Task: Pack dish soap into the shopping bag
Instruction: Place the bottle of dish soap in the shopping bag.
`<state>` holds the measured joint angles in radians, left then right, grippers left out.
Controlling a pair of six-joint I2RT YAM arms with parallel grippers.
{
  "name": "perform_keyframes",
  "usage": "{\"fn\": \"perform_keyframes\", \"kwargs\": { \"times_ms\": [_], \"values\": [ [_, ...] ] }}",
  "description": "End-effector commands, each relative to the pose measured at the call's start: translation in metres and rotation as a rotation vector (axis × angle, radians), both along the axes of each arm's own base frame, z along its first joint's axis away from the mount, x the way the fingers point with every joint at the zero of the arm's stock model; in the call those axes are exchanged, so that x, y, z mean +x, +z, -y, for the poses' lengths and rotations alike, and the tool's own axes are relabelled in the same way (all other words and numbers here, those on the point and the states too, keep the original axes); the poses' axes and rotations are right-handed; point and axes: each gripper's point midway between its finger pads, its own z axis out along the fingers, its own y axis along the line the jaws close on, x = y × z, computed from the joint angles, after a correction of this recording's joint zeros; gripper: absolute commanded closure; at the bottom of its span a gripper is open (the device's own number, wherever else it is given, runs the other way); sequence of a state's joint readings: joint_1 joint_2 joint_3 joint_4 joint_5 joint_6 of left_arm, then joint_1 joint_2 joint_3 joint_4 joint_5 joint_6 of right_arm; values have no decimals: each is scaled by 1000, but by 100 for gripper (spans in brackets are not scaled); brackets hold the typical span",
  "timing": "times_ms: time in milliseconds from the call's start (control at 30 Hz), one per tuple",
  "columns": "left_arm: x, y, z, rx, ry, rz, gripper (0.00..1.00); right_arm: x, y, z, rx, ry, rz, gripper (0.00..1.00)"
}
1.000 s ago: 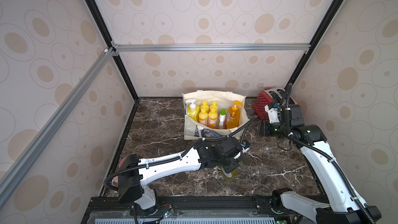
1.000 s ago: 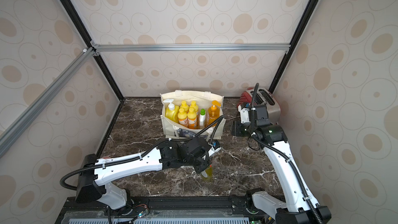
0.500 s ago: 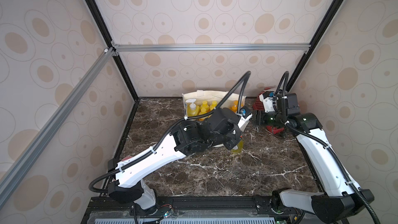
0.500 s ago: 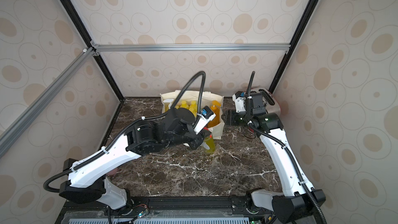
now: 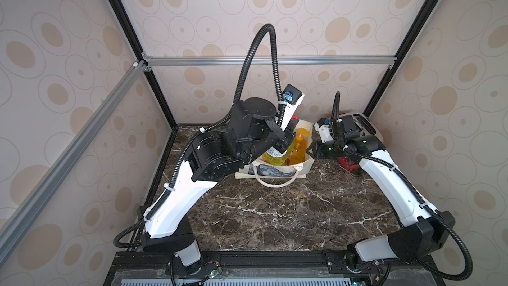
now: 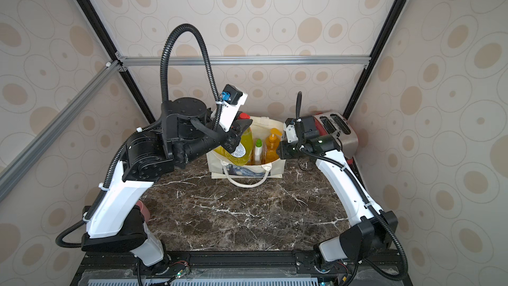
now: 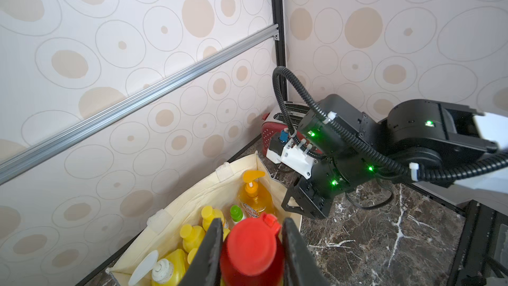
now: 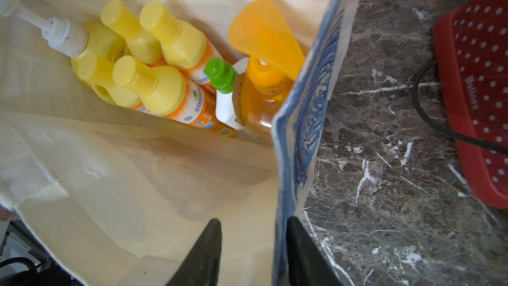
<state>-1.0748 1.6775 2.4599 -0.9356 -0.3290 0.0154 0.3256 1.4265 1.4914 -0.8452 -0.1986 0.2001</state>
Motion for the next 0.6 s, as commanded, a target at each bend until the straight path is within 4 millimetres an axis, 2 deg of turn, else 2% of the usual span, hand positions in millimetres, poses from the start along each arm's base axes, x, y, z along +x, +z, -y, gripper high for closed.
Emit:
{"fn": "perform_keyframes", "kwargs": {
  "times_ms": [0, 167, 333, 467, 567],
  "values": [
    [16, 43, -7, -116, 48, 125, 100, -11, -8, -3, -23, 11, -18, 69],
    [43, 30, 4, -134, 58, 95, 100, -24, -7, -10, -4, 34, -24, 87],
    [62, 12, 21, -158, 27, 38, 100, -32, -7, -6, -11, 29, -20, 90],
    [71, -18, 42, -123, 1, -31, 100, -32, -9, -3, -28, 26, -15, 90],
    [78, -43, 50, -96, 4, -81, 100, -28, -6, -3, -30, 20, 3, 94]
  ]
}}
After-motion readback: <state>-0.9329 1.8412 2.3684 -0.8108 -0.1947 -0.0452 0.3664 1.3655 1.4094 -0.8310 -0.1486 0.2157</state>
